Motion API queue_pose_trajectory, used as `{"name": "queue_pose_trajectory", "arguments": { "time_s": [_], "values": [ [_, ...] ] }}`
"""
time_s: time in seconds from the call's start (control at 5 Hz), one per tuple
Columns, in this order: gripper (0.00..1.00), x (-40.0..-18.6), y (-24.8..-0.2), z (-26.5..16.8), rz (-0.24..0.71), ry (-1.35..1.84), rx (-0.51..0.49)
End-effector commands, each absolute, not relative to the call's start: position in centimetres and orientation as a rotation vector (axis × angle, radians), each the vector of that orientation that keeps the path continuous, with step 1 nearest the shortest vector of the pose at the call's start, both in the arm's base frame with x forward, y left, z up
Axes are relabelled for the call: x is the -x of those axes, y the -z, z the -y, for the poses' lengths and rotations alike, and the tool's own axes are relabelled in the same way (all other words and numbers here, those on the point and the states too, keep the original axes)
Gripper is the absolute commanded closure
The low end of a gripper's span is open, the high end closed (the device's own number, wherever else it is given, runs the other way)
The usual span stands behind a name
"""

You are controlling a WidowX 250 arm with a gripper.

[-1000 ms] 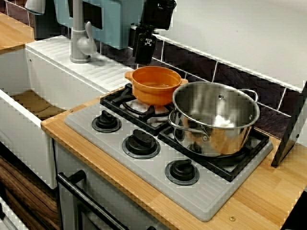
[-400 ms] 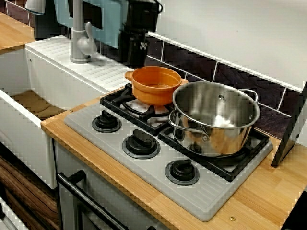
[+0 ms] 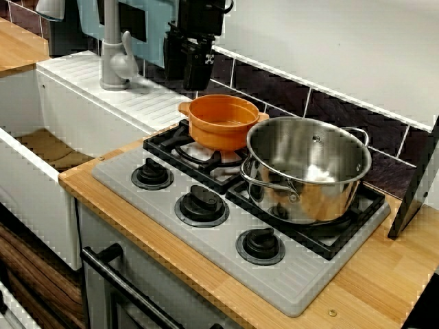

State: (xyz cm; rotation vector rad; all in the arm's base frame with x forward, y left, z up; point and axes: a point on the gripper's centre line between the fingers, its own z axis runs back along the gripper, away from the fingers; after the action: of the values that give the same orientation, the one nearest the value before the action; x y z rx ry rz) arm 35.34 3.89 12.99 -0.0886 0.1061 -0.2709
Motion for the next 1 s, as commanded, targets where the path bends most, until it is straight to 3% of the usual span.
{"name": "queue_pose_trajectory", "arguments": {
  "time_s": [0.0,0.8],
  "values": [
    [0.00,-35.0,-15.1,-3.2,-0.009,0.130,0.055],
    [0.00,-36.3,-12.9,-4.0,0.029,0.045,0.010]
  ]
}}
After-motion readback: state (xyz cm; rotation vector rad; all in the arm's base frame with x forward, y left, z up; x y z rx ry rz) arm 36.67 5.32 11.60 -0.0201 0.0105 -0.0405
